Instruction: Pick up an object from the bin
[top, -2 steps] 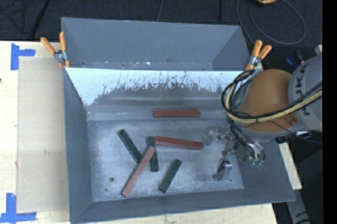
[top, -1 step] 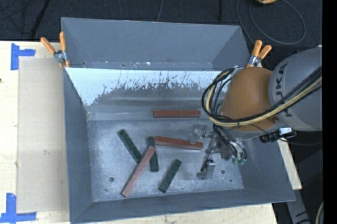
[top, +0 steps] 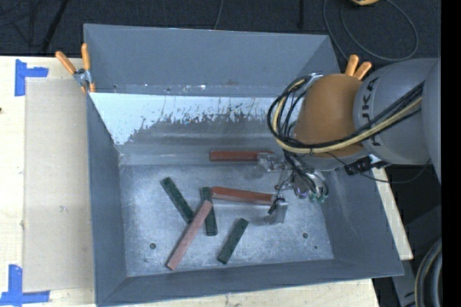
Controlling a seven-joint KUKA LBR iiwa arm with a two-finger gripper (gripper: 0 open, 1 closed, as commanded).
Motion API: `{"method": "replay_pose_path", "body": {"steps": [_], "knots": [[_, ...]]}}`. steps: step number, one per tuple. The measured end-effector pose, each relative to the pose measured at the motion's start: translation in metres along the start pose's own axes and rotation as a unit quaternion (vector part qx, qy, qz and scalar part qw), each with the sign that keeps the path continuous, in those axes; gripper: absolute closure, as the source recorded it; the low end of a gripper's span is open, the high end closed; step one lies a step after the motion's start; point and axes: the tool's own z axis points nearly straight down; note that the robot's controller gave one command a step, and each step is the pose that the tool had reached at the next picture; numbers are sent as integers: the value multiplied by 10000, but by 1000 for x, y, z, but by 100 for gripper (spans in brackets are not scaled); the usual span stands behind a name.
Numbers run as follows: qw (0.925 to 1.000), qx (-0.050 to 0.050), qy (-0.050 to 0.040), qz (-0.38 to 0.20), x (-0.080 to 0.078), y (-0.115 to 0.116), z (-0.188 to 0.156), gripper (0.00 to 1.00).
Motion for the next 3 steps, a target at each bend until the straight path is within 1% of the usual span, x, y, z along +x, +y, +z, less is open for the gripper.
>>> {"method": "replay_pose_path", "body": {"steps": [1, 2, 3], "knots": [[9987, 15, 24, -518, -10, 19, 20, 100], [9986, 16, 24, -523, -10, 19, 20, 100], [9961, 8, 7, -882, 12, 1, 20, 100]]}}
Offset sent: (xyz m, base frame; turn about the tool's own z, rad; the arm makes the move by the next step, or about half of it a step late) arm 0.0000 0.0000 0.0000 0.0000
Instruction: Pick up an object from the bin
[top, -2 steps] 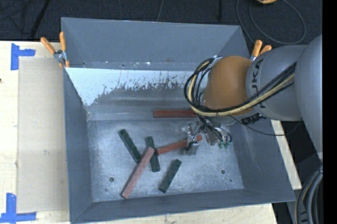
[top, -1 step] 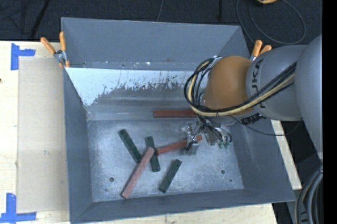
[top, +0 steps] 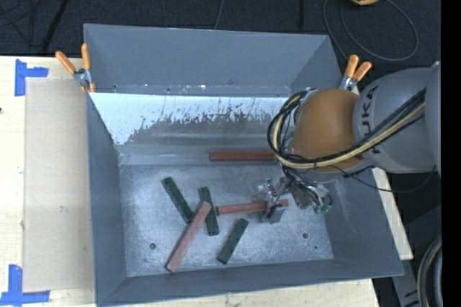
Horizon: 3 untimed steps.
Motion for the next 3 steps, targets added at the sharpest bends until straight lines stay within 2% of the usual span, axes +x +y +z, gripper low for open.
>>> {"method": "replay_pose_path", "body": {"steps": [1, 2, 3], "knots": [[10000, 0, 25, -8, 42, -42, -4, 100], [9999, 7, 5, 124, -35, -1, -126, 100], [9999, 7, 5, 117, -35, -1, -126, 0]]}}
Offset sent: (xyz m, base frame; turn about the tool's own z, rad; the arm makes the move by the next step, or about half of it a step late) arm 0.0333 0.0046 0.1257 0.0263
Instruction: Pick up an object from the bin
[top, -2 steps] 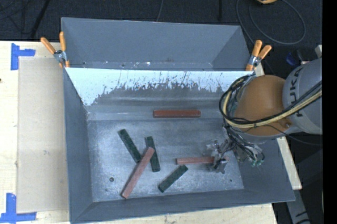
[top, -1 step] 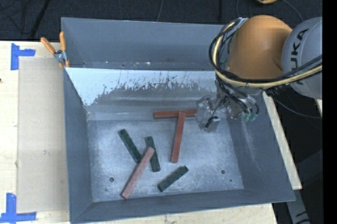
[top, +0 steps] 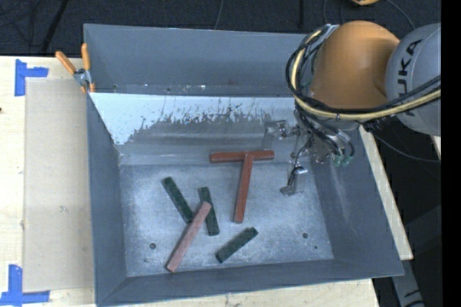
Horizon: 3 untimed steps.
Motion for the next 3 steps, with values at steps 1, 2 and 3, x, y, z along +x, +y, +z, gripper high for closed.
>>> {"method": "replay_pose_path", "body": {"steps": [1, 2, 3], "knots": [[10000, 0, 0, -2, 0, 0, 0, 0], [9999, 14, -37, -106, -28, 28, 41, 0], [9999, -10, -10, -168, -33, 29, 97, 0]]}}
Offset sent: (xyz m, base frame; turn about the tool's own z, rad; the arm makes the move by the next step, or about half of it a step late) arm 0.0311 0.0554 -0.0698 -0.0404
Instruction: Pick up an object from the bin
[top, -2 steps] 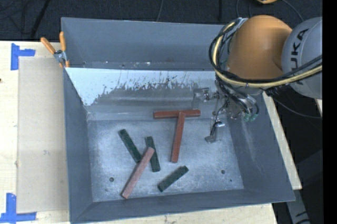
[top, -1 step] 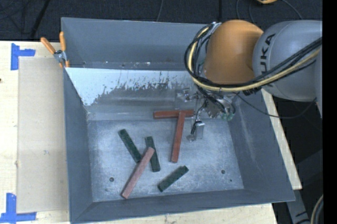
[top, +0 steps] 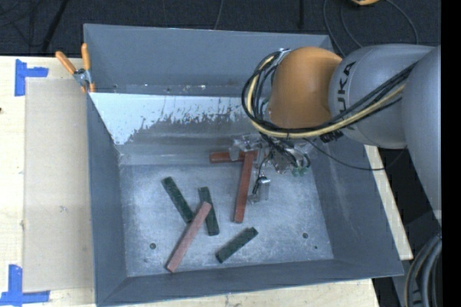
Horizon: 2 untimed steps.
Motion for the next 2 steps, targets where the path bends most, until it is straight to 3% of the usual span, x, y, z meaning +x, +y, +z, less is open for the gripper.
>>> {"method": "replay_pose_path", "body": {"steps": [1, 2], "knots": [[9994, 16, 20, -337, -6, 5, 28, 0], [9993, 11, 12, 382, 1, 6, 28, 100]]}}
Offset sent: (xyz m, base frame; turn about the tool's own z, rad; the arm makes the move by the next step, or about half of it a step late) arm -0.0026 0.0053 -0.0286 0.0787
